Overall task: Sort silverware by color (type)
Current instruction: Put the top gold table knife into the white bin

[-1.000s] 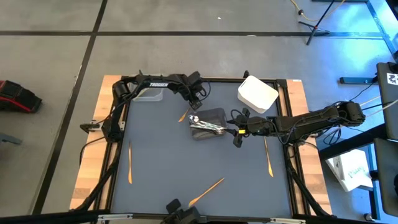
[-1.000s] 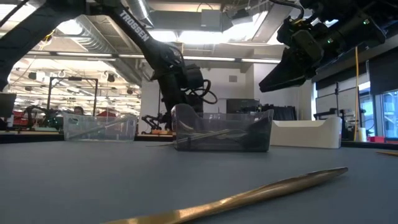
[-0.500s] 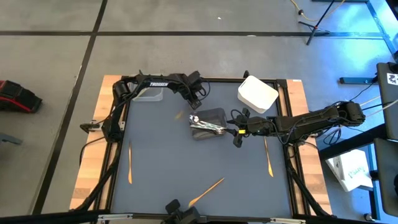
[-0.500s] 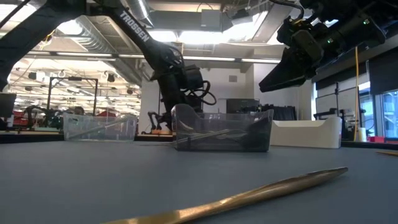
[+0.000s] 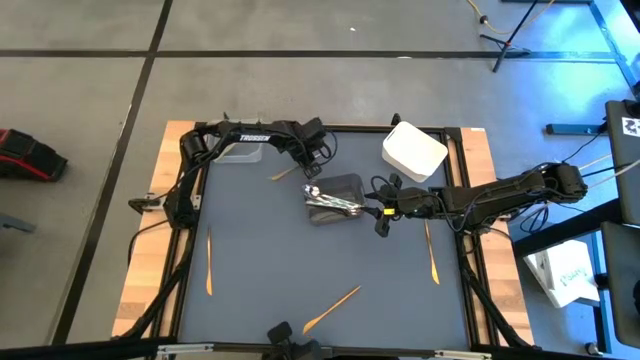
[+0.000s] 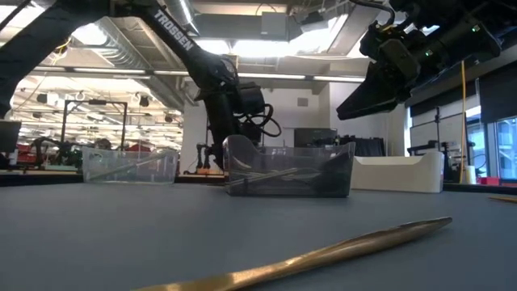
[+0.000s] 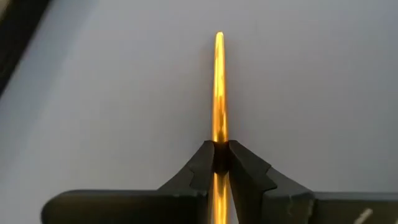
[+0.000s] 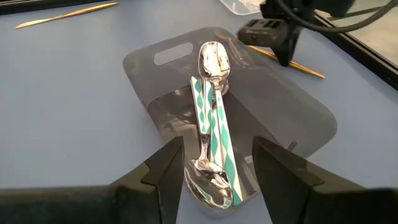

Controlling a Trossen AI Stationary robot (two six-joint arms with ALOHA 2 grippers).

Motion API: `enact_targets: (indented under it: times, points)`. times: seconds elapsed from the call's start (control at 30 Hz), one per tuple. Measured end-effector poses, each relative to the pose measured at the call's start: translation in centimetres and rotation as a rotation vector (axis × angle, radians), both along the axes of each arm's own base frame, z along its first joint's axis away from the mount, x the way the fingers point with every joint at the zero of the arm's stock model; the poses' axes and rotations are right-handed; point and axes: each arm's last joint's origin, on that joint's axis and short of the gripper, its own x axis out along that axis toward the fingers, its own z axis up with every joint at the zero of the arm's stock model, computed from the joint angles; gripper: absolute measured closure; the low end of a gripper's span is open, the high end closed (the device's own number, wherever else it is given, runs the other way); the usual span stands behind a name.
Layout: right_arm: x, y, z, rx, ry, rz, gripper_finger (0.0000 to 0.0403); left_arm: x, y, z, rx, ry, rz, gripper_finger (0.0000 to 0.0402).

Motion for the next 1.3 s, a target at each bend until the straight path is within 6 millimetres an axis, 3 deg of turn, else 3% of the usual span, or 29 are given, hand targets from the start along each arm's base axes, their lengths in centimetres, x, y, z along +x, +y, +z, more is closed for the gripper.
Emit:
enact_targets:
  times: [0.1,0.37,0.5,0.67,0.77,0.97,1.13,1.3]
  points:
    - [0.0,0.0,0.0,0.0,-0.001,0.0,0.0224,0.1,-1.0,1.5,0.054,0.009,-0.038,0.0371]
    - [0.1,0.0,0.1,0.001,-0.011,0.0,0.0224,-0.3,-4.5,8.8,0.235,-0.057,-0.111,0.037]
    - [0.3,0.0,0.5,0.006,-0.067,-0.001,0.0224,-0.5,-7.8,12.7,0.308,-0.188,-0.22,0.0371]
    - [0.8,0.1,1.7,0.02,-0.193,0.001,0.0224,-1.3,-12.8,14.5,0.375,-0.389,-0.332,0.0375]
    - [0.9,0.1,1.9,0.025,-0.218,0.007,0.0224,-2.2,-15.8,15.0,0.396,-0.54,-0.403,0.0372]
    - [1.2,0.1,2.3,0.025,-0.282,0.011,0.0223,-3.7,-21.1,14.0,0.397,-0.801,-0.536,0.0373]
    - [2.6,0.6,2.3,0.022,-0.384,0.138,0.0219,-4.4,-23.8,12.4,0.387,-0.914,-0.598,0.0371]
    - [4.5,1.1,1.3,0.041,-0.507,0.271,0.0166,-4.6,-25.2,12.1,0.397,-1.044,-0.611,0.0369]
